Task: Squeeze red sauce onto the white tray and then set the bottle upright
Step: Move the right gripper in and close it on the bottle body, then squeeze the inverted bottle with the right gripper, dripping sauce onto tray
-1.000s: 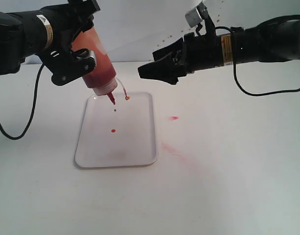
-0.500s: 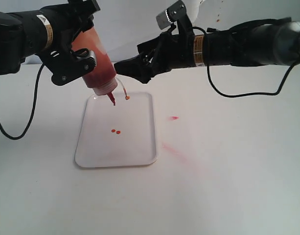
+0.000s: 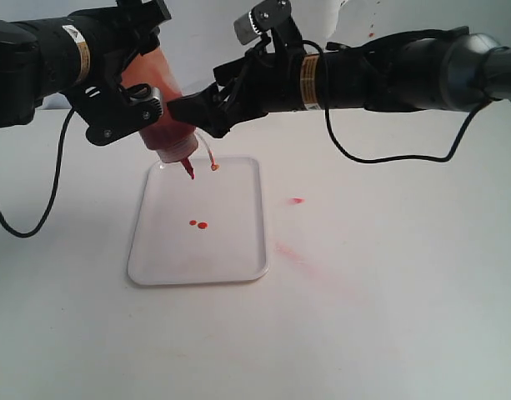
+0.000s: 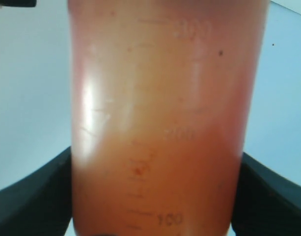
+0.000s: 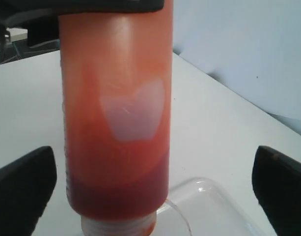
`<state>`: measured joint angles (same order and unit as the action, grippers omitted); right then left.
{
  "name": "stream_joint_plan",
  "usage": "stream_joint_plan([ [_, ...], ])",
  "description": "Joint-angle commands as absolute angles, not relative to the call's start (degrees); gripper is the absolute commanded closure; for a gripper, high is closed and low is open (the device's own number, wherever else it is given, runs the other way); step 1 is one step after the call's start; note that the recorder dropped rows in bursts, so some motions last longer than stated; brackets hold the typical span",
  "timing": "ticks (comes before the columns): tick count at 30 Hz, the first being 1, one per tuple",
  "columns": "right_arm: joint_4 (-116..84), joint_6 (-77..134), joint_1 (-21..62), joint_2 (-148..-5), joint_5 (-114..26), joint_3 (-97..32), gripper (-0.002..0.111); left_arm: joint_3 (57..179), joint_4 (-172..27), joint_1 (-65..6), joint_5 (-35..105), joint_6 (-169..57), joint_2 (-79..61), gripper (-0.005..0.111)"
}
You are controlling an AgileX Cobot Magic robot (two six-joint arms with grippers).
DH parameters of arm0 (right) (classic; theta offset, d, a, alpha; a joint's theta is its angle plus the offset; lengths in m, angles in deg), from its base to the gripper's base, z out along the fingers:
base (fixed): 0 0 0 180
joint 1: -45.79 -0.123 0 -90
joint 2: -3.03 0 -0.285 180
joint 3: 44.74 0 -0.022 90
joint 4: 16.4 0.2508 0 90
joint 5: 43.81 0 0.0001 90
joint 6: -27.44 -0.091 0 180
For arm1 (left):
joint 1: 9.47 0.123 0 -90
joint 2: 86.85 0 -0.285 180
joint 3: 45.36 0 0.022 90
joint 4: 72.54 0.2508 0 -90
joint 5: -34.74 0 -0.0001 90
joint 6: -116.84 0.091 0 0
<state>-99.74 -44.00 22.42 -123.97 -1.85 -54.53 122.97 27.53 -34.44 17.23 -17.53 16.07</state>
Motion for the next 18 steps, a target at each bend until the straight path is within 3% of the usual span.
stream_joint_plan([
  [1, -100.2, -44.1, 21.6, -124.2, -4.5, -55.0, 0.006, 123.6, 27.4, -34.7, 16.2, -17.7, 15.5, 0.107],
  [18, -90.3, -35.5, 21.0, -126.3, -4.7, -55.0, 0.006, 123.6, 27.4, -34.7, 16.2, -17.7, 15.5, 0.107],
])
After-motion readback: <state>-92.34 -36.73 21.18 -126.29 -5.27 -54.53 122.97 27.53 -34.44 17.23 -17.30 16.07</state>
